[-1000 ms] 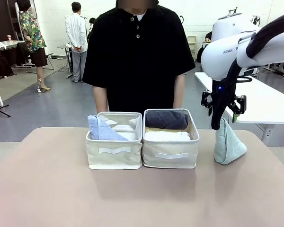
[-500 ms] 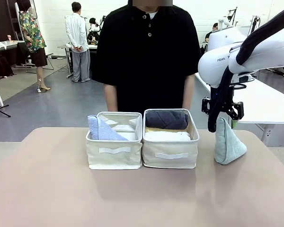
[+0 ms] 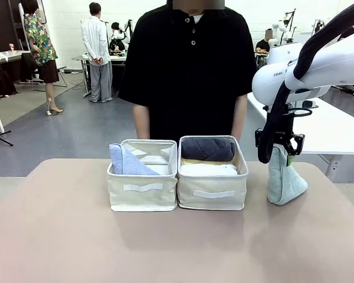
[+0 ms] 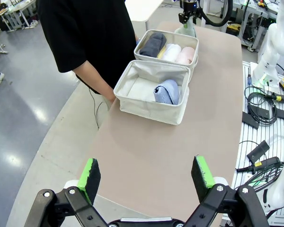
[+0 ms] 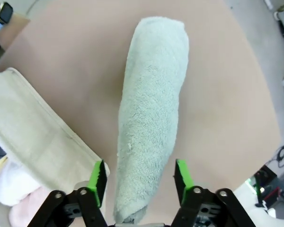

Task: Sort the towels based on their folding style.
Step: Pick up another triangle-folded towel from the table and place it in the left Fabric basket.

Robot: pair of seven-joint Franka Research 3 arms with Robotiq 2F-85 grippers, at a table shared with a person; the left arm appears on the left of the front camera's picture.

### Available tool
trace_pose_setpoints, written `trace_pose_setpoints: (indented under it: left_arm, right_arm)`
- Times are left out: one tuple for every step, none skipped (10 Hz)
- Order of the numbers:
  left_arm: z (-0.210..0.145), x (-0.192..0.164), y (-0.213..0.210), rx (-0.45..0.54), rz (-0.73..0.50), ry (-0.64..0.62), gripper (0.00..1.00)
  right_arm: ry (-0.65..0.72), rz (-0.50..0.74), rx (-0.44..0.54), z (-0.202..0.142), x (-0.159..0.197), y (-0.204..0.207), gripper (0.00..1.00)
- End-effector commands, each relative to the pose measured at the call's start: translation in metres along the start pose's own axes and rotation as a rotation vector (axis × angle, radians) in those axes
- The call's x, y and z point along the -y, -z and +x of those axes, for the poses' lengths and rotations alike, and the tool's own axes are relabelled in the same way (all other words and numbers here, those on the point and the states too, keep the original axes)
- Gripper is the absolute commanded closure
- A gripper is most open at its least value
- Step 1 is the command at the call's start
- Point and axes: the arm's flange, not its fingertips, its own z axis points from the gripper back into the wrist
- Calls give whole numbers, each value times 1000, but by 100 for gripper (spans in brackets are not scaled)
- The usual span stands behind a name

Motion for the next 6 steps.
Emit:
trace_pose_setpoints:
  left_arm:
    - [1,2,0,5,2,1,0]
    - [1,2,0,5,2,1,0]
    - [1,2,0,5,2,1,0]
    - [1,2,0,5,2,1,0]
    - [1,2,0,5,2,1,0]
    - [1,2,0,5,2,1,0]
  right_arm:
    - [-7,-4,-30,3,-1,-6,100]
    - [-9,-8,-35,3,0,-6,100]
    - [-12,-10,-37,3,0,-6,86]
    - [-24,-12,-39,3,1,-6,97]
    - [-35,-10,-40,3,1,-7,100]
    - [-49,-11,-37,1,3,-8,100]
